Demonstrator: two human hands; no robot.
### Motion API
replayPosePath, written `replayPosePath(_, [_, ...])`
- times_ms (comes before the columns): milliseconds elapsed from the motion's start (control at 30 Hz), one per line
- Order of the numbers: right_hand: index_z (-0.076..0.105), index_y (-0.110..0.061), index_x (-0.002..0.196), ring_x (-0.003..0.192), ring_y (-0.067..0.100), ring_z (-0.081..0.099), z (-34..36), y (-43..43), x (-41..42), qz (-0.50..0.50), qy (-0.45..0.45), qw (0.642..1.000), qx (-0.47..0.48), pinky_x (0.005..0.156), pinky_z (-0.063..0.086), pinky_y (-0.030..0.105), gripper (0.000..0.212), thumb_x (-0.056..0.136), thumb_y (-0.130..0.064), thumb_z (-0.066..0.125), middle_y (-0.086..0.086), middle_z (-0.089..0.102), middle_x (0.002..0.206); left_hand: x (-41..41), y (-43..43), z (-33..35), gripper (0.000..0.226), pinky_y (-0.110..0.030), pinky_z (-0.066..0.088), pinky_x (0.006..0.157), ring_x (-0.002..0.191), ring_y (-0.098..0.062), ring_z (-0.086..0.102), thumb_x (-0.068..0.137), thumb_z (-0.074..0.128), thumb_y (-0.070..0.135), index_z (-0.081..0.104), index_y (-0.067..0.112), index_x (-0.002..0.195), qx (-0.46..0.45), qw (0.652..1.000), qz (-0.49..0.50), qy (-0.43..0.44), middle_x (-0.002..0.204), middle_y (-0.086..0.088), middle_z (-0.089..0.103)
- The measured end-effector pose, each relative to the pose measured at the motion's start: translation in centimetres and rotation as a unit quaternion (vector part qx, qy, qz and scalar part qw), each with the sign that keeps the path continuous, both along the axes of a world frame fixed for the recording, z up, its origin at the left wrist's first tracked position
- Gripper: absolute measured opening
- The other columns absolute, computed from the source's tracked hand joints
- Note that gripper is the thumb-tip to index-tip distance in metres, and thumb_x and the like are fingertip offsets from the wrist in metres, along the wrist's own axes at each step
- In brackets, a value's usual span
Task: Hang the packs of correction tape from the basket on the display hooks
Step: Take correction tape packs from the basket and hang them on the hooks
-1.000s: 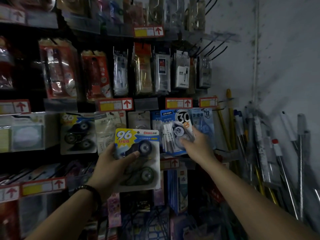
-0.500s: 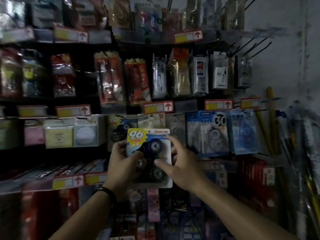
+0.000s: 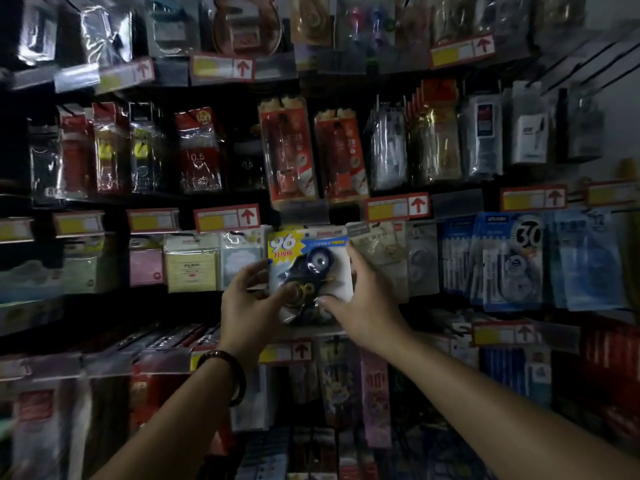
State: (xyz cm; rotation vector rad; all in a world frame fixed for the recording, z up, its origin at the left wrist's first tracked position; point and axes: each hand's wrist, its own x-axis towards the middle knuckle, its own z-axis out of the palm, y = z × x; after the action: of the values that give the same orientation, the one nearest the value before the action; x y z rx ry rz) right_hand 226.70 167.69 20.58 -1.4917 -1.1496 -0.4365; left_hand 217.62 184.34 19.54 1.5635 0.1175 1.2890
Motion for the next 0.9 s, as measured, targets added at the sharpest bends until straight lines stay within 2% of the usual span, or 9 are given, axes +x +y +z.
replayPosePath(200, [0.029, -0.059, 0.128, 0.098, -0.042, 0.04, 0.2, 2.2, 0.7, 0.008, -0.015, 1.0, 0.017, 0.081, 0.036, -0.009, 0.088, 0.086, -0.004, 0.083, -0.047, 0.04, 0.117, 0.0, 1.4, 0.3, 0.06, -0.049, 0.065, 0.09, 0.108, -0.017, 0.075, 0.085, 0.088, 0.02, 0.062, 0.036, 0.137, 0.04, 0.999, 0.015, -0.019, 0.125, 0.006, 0.072])
replayPosePath(400, [0.04, -0.059, 0.117, 0.093, -0.03, 0.054, 0.5, 2.7, 1.4, -0.043, -0.012, 0.999, 0.03, 0.076, 0.041, -0.005, 0.08, 0.083, -0.002, 0.085, -0.036, 0.053, 0.106, 0.2, 2.4, 0.9, 0.065, -0.044, 0.067, 0.084, 0.103, -0.014, 0.076, 0.085, 0.088, 0.021, 0.06, 0.037, 0.142, 0.053, 0.998, 0.002, -0.016, 0.129, 0.003, 0.071])
replayPosePath(467, [0.046, -0.053, 0.127, 0.1, -0.017, 0.06, 0.6, 3.0, 1.5, -0.062, -0.008, 0.997, 0.035, 0.082, 0.047, 0.004, 0.075, 0.081, -0.011, 0.087, -0.031, 0.06, 0.111, 0.3, 2.5, 1.0, 0.067, -0.045, 0.067, 0.082, 0.101, -0.016, 0.078, 0.086, 0.087, 0.021, 0.059, 0.033, 0.146, 0.05, 0.999, -0.013, -0.005, 0.128, -0.001, 0.072])
replayPosePath(533, [0.055, -0.04, 0.14, 0.11, 0.005, 0.067, 0.8, 3.3, 1.4, -0.07, 0.016, 0.997, 0.036, 0.092, 0.058, 0.028, 0.073, 0.077, -0.026, 0.088, -0.017, 0.067, 0.122, 0.2, 2.7, 1.3, 0.067, -0.049, 0.066, 0.082, 0.1, -0.017, 0.079, 0.087, 0.085, 0.019, 0.058, 0.029, 0.147, 0.042, 0.999, -0.031, 0.002, 0.129, 0.002, 0.071])
replayPosePath(600, [0.055, -0.033, 0.147, 0.116, 0.017, 0.066, 1.3, 3.4, 1.7, -0.102, 0.027, 0.994, 0.03, 0.099, 0.058, 0.041, 0.082, 0.072, -0.04, 0.088, -0.006, 0.062, 0.131, 0.2, 2.9, 1.5, 0.066, -0.042, 0.067, 0.083, 0.1, -0.015, 0.079, 0.086, 0.086, 0.019, 0.059, 0.026, 0.147, 0.039, 0.999, -0.028, 0.011, 0.129, 0.002, 0.07])
replayPosePath(667, [0.058, -0.026, 0.146, 0.116, 0.019, 0.061, 1.7, 3.3, 1.7, -0.152, 0.021, 0.988, 0.005, 0.099, 0.054, 0.031, 0.076, 0.077, -0.036, 0.089, -0.002, 0.053, 0.128, 0.4, 3.0, 1.5, 0.067, -0.034, 0.067, 0.081, 0.098, -0.012, 0.078, 0.085, 0.086, 0.02, 0.06, 0.025, 0.147, 0.046, 0.999, -0.007, 0.027, 0.123, 0.005, 0.07])
replayPosePath(767, [0.056, -0.02, 0.145, 0.103, 0.015, 0.053, 1.6, 3.0, 1.4, -0.211, -0.028, 0.974, -0.08, 0.071, 0.036, -0.001, 0.059, 0.09, -0.028, 0.078, -0.004, 0.042, 0.119, 0.7, 2.6, 1.2, 0.065, -0.038, 0.066, 0.081, 0.095, -0.015, 0.076, 0.087, 0.086, 0.02, 0.06, 0.025, 0.146, 0.063, 0.996, 0.041, 0.038, 0.108, 0.009, 0.07])
replayPosePath(833, [0.054, -0.016, 0.138, 0.091, 0.011, 0.046, 1.4, 3.2, 0.8, -0.233, -0.045, 0.963, -0.125, 0.063, 0.034, -0.001, 0.047, 0.096, -0.03, 0.068, -0.005, 0.037, 0.117, 1.0, 2.5, 1.2, 0.063, -0.035, 0.064, 0.081, 0.091, -0.008, 0.07, 0.088, 0.085, 0.023, 0.06, 0.026, 0.146, 0.093, 0.99, 0.097, 0.052, 0.101, 0.015, 0.066])
replayPosePath(900, [0.054, -0.015, 0.124, 0.097, 0.017, 0.052, 1.3, 3.4, 0.3, -0.246, -0.054, 0.958, -0.134, 0.072, 0.044, 0.013, 0.037, 0.096, -0.036, 0.064, -0.004, 0.038, 0.117, 1.1, 2.5, 1.3, 0.062, -0.039, 0.064, 0.083, 0.091, -0.006, 0.067, 0.09, 0.084, 0.026, 0.06, 0.026, 0.147, 0.125, 0.98, 0.139, 0.071, 0.097, 0.02, 0.062])
